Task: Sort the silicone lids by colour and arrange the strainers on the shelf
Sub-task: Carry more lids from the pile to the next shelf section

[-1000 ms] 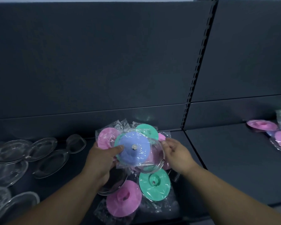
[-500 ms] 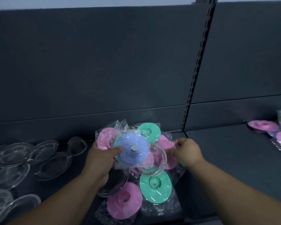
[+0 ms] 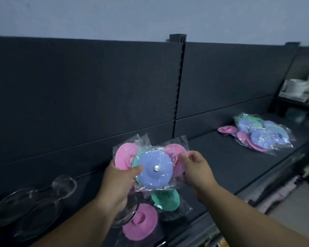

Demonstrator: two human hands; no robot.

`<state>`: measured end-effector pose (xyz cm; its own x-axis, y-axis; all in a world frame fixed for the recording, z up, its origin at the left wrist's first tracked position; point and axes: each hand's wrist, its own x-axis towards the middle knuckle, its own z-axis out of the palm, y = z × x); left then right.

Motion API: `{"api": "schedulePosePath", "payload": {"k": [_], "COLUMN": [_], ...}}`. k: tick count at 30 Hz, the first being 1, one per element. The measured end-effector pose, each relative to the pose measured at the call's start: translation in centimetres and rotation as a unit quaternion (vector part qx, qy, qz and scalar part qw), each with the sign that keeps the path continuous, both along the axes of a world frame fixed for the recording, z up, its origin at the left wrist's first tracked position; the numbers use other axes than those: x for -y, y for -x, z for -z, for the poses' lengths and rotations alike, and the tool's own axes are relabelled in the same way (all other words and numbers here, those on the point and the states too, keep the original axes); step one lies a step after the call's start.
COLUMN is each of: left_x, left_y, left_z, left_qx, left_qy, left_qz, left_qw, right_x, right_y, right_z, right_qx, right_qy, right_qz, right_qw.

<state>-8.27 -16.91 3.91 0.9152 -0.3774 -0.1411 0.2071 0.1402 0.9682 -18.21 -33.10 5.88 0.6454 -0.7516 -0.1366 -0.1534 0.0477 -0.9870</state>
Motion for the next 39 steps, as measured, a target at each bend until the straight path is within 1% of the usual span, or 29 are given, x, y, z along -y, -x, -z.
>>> {"api": "schedulePosePath", "payload": {"k": [1,2,4,5,8,10,13,15,19,22,24,28,32,36,39], "left_x": [-0.2,-0.5,-0.9,-0.9,-0.2,1.0,2.7,4.1,7.9,11.9,14.9,21.3,27.1,31.9,35.8], "left_y": [0.4,0.7,1.8,2.3,4.9,6.9,9.0,10.6,15.0,19.3,22.2,27.8,32.9,35.3,34.7], "left_z": [0.2,0.6,1.3,1.7,1.7,1.5,1.5,1.8,1.3,1.1,1.2,2.4,3.5,4.3,4.8], "left_qx": [0.004,0.001,-0.007,-0.01,-0.002,0.001,0.004,-0.01,-0.024,-0.034,-0.03,-0.007,0.009,0.014,0.023], "left_qy": [-0.002,-0.005,-0.007,-0.014,-0.021,-0.012,-0.02,-0.027,-0.026,-0.013,-0.017,-0.057,-0.093,-0.119,-0.131], "left_qz": [0.01,0.018,0.041,0.054,0.087,0.125,0.185,0.21,0.247,0.259,0.255,0.23,0.229,0.235,0.227], "left_qw": [1.0,1.0,0.999,0.998,0.996,0.992,0.983,0.977,0.968,0.965,0.966,0.972,0.969,0.965,0.965], "right_x": [-1.2,-2.2,-3.4,-3.7,-4.2,-4.0,-3.4,-2.4,0.4,3.9,6.9,13.2,18.4,23.3,27.0], "right_y": [0.8,1.6,3.4,4.4,7.6,10.3,13.3,15.9,21.3,26.2,30.0,37.4,43.1,45.6,45.2], "right_z": [0.1,0.3,1.3,1.7,2.3,2.2,1.9,1.7,1.7,2.2,2.9,4.5,5.9,7.3,8.2], "right_qx": [0.02,0.028,0.016,0.012,0.013,0.024,0.056,0.077,0.093,0.099,0.083,0.036,-0.029,-0.079,-0.102], "right_qy": [-0.06,-0.085,-0.07,-0.048,-0.011,-0.032,-0.1,-0.129,-0.14,-0.156,-0.156,-0.143,-0.118,-0.1,-0.092], "right_qz": [-0.001,0.002,0.007,0.012,0.034,0.049,0.065,0.072,0.094,0.132,0.164,0.235,0.262,0.263,0.27], "right_qw": [0.998,0.996,0.997,0.999,0.999,0.998,0.991,0.986,0.981,0.974,0.971,0.961,0.957,0.956,0.953]}}
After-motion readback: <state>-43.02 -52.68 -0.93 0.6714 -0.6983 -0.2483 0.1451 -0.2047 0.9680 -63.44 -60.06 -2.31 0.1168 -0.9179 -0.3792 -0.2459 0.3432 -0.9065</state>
